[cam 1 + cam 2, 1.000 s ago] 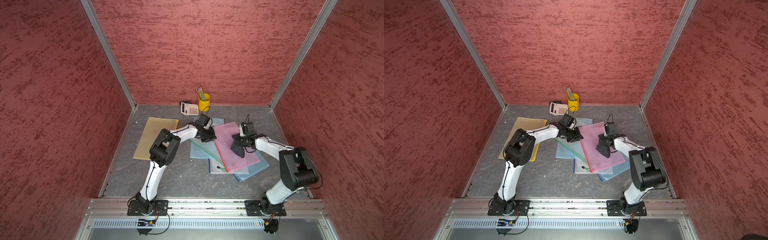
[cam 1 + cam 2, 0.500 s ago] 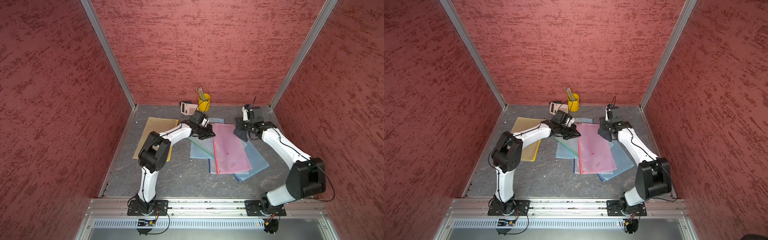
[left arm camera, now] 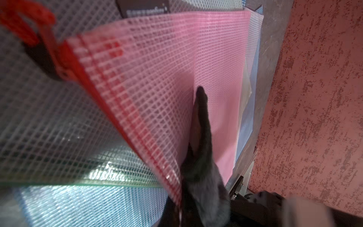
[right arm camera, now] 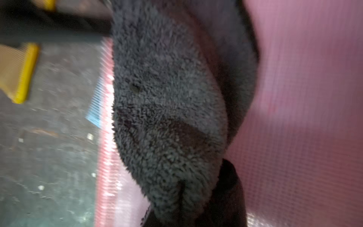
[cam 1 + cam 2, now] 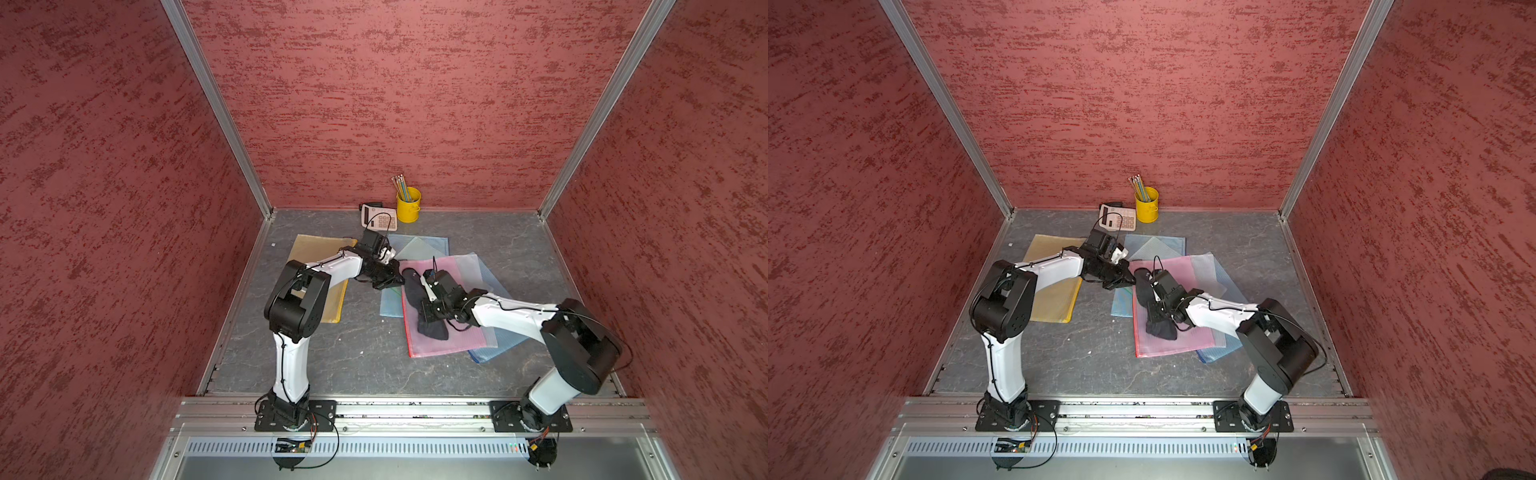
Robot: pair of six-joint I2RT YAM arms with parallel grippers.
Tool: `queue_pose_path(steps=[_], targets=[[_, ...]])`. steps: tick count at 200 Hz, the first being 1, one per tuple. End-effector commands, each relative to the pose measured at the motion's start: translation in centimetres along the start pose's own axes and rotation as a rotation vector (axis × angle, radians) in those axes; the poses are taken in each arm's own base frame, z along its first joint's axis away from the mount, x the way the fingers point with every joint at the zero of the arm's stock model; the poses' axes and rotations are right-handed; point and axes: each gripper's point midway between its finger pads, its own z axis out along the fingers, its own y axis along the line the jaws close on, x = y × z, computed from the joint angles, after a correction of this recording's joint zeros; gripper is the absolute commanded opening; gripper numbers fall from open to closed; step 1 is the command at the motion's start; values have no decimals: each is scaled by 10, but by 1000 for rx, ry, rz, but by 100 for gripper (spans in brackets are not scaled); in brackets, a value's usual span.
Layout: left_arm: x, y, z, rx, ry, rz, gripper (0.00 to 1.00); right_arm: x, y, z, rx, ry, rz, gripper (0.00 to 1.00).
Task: Wipe the document bag
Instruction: Move the document bag, then wipe the dirt from the document bag.
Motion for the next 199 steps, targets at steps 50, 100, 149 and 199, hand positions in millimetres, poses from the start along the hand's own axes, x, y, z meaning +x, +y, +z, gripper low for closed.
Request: queue_pose_path(steps=[50,100,149,199], targets=[[1,27,7,-7,84,65,0,57,-41,10,262,93,285,0],[-6,25,3,-1,79,105,0,86,-39,-54,326,131,315,0],[20,-8,-17,66,122,171,0,-89,34,-102,273,-140,12,0],[40,12,-16,45,108,101,0,-93,63,-20,121,-128,-46,0]])
